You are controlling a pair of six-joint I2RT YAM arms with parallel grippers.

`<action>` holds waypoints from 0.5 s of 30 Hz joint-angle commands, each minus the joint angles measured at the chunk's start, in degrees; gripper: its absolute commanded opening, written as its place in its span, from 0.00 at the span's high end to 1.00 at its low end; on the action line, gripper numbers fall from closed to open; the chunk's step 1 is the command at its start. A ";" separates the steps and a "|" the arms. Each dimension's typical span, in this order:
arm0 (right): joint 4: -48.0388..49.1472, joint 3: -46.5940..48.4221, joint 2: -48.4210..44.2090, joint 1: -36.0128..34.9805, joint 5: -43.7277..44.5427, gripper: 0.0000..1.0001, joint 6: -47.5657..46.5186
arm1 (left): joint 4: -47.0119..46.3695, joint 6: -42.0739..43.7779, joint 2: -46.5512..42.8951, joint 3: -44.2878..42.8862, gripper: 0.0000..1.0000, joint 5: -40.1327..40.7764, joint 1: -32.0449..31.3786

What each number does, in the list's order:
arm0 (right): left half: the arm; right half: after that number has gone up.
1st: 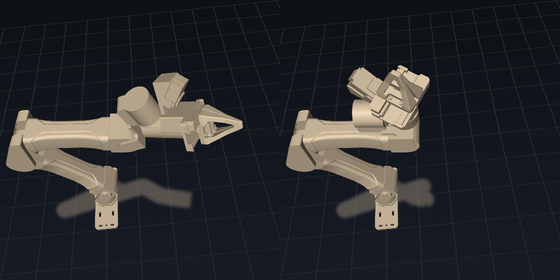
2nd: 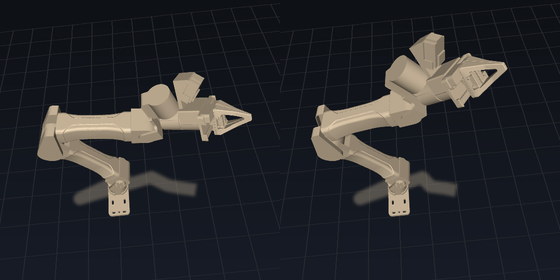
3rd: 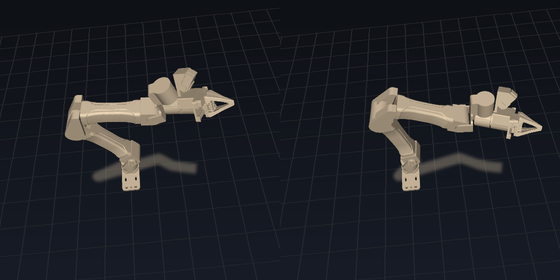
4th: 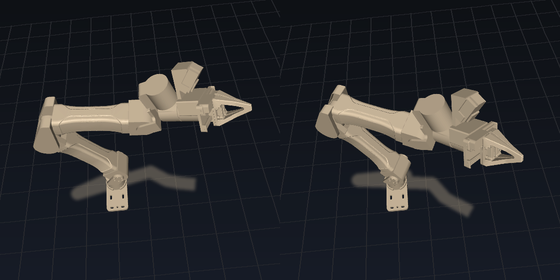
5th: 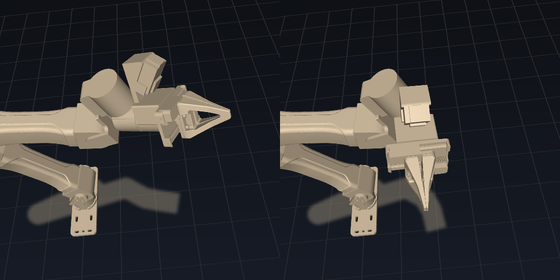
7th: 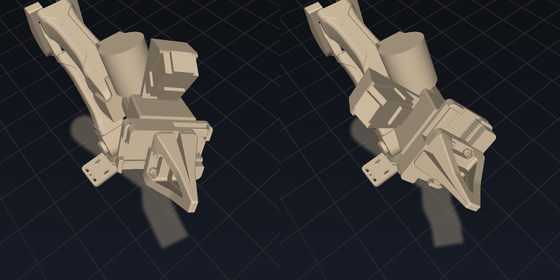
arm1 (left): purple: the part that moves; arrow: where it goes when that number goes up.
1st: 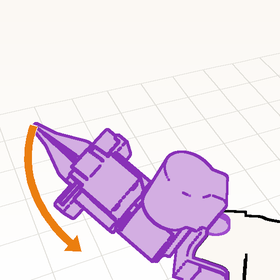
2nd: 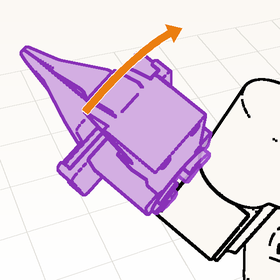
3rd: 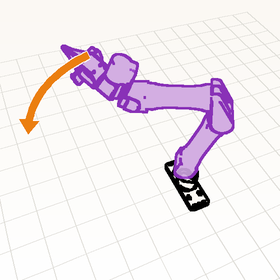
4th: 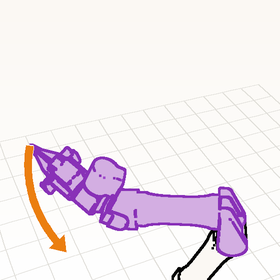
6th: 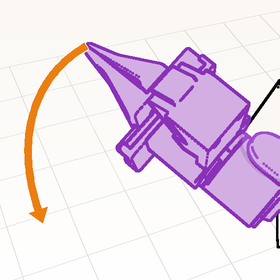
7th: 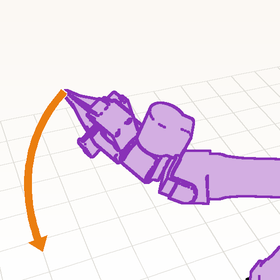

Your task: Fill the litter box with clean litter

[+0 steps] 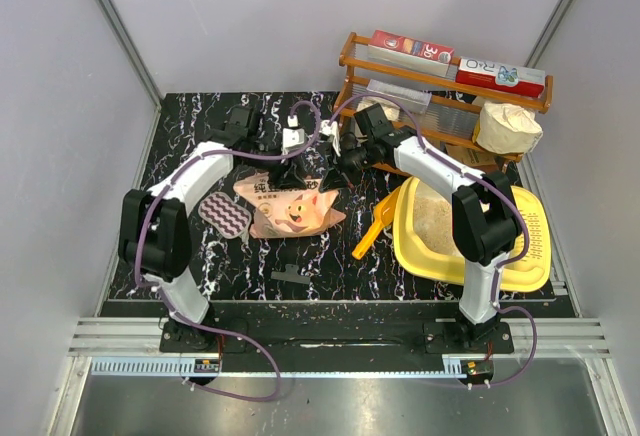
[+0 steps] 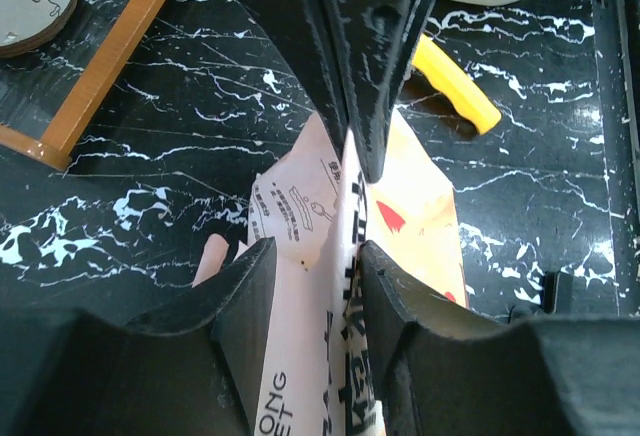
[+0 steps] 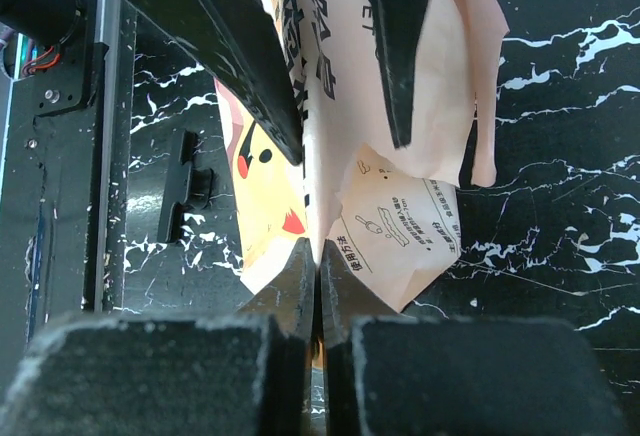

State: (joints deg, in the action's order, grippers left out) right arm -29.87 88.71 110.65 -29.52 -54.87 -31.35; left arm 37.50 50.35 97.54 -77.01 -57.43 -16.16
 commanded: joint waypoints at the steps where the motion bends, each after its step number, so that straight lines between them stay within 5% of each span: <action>1: 0.16 2.70 -2.11 0.87 -0.76 1.00 1.47 | -6.03 -3.24 3.18 -4.19 0.58 -1.81 -1.50; 10: 2.18 2.61 -1.67 0.87 -0.41 1.00 3.75 | -0.33 -1.49 7.14 -7.44 0.60 -4.88 -2.91; 15: 2.71 2.96 -1.31 0.87 -0.32 1.00 4.72 | 2.40 0.18 7.67 -7.36 0.80 -4.80 -3.00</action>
State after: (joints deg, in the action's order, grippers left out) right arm -29.06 88.71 110.65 -29.12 -53.32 -28.58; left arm 39.16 47.57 104.73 -82.19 -60.84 -18.98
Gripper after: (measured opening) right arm 0.018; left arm 0.257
